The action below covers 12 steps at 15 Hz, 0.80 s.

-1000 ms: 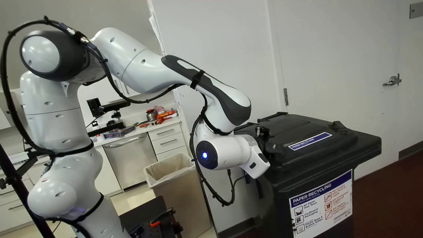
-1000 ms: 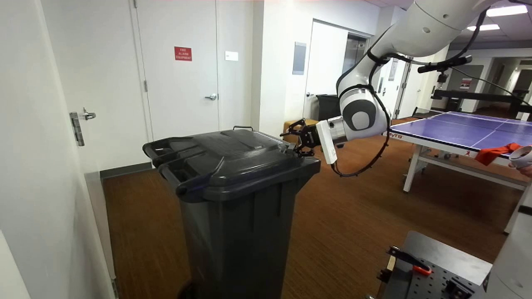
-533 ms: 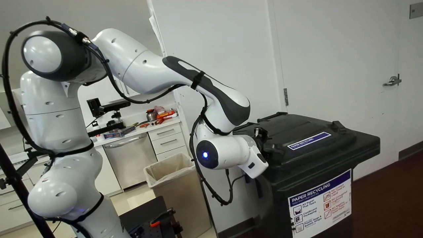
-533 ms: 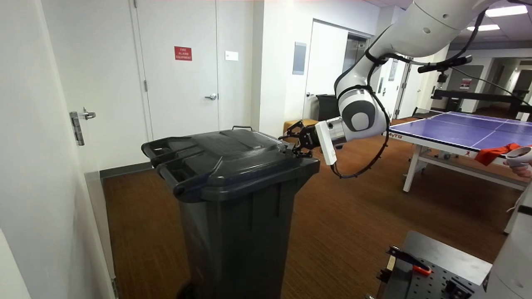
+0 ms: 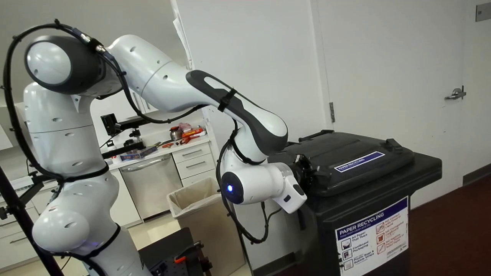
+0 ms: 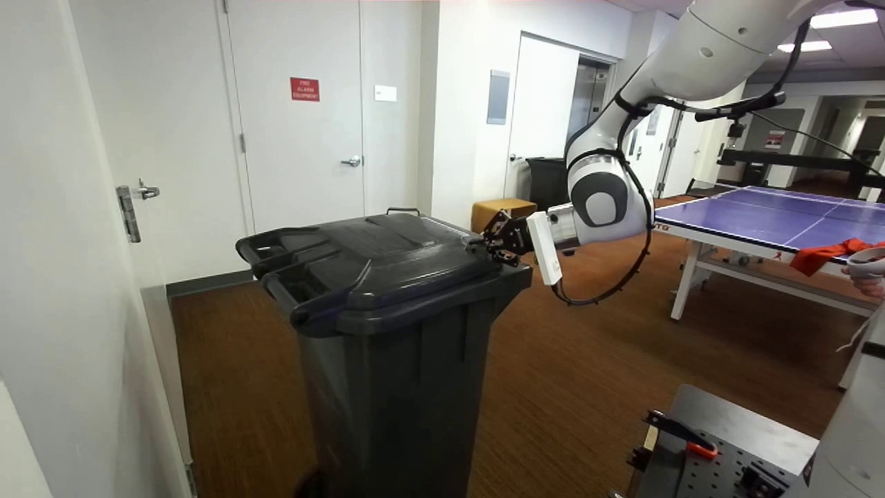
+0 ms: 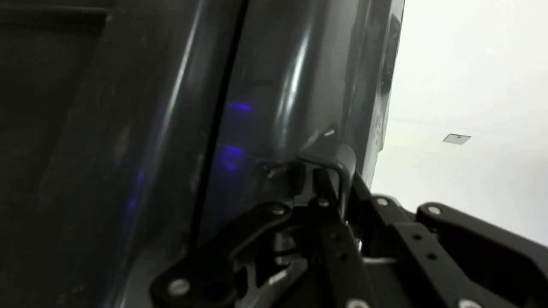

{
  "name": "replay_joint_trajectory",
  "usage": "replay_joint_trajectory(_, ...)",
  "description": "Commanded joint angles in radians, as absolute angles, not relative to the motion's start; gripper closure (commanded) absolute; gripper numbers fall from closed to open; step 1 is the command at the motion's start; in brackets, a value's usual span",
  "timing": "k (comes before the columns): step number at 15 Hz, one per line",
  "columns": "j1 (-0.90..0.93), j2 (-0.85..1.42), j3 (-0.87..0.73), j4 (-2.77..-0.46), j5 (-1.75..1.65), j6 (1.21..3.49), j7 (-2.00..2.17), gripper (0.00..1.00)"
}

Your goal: Open the lid of the rubbish bin.

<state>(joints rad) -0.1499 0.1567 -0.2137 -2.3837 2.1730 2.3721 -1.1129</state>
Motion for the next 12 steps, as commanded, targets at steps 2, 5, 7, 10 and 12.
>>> replay_joint_trajectory(2,-0.149,0.143,-0.219,-2.368,2.262,2.327,-1.184,0.97)
replay_joint_trajectory(5,-0.149,0.122,-0.221,-2.381,2.302,2.318,-1.207,0.97)
replay_joint_trajectory(7,-0.147,0.099,-0.220,-2.389,2.323,2.323,-1.210,0.97)
replay_joint_trajectory(10,-0.144,0.054,-0.217,-2.392,2.323,2.355,-1.192,0.97)
replay_joint_trajectory(12,-0.140,0.028,-0.211,-2.382,2.307,2.400,-1.180,0.97)
